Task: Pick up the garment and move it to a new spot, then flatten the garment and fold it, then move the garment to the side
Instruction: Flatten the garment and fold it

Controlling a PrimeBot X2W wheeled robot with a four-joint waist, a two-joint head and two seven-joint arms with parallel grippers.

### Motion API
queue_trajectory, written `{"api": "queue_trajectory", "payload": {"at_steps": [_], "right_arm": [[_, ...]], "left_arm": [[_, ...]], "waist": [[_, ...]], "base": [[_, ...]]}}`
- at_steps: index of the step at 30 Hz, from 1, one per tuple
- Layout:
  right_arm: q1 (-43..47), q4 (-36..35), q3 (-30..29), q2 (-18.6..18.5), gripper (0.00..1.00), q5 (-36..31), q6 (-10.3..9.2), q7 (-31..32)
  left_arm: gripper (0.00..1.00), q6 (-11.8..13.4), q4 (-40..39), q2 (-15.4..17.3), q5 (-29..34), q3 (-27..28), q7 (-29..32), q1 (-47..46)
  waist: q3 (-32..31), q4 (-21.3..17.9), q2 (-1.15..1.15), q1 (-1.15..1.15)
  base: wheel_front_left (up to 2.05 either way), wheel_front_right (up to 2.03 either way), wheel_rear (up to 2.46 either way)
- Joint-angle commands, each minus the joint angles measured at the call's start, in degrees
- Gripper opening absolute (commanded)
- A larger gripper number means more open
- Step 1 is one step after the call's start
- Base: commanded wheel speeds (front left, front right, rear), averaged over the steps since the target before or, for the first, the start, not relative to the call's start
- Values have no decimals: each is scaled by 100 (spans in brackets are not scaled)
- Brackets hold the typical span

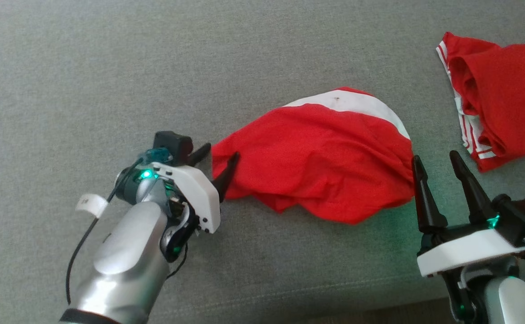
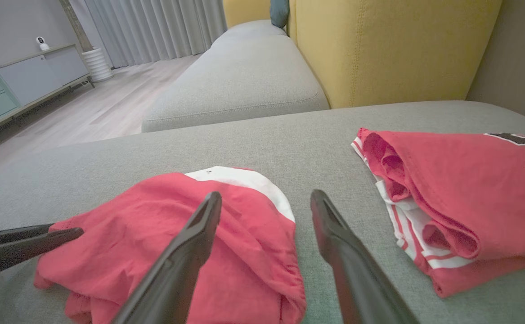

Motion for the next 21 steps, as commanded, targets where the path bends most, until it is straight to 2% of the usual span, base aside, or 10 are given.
{"api": "queue_trajectory", "payload": {"at_steps": [1,2,3,6,12,17,21], "right_arm": [[-192,-172,142,-31,100,61,22,-60],[-198,-160,147,-31,100,85,22,-70],[-204,-150,147,-31,100,91,22,-78],[-206,-118,133,-31,100,133,22,-95],[-177,-40,115,-31,100,209,22,-76],[-150,-4,85,-31,100,262,22,-42],[-90,5,21,-31,100,311,22,-11]], "left_arm": [[81,-31,-74,148,-60,74,29,-251],[25,-32,-34,178,-86,22,7,-294],[0,-32,1,210,-96,-3,-49,-337],[0,-5,2,302,-8,18,-450,-479],[0,319,-359,520,444,63,-1407,-821],[0,409,-826,707,804,-100,-1640,-812],[0,404,-1316,989,1228,-567,-1669,-277]], "waist": [[6,-12,0,0],[6,-16,0,0],[4,-15,0,0],[-28,12,0,0],[-172,151,0,0],[-253,255,0,0],[-317,352,0,0]], "base": [[0,0,0],[0,0,0],[0,0,0],[0,0,0],[0,0,0],[0,0,0],[0,0,0]]}}
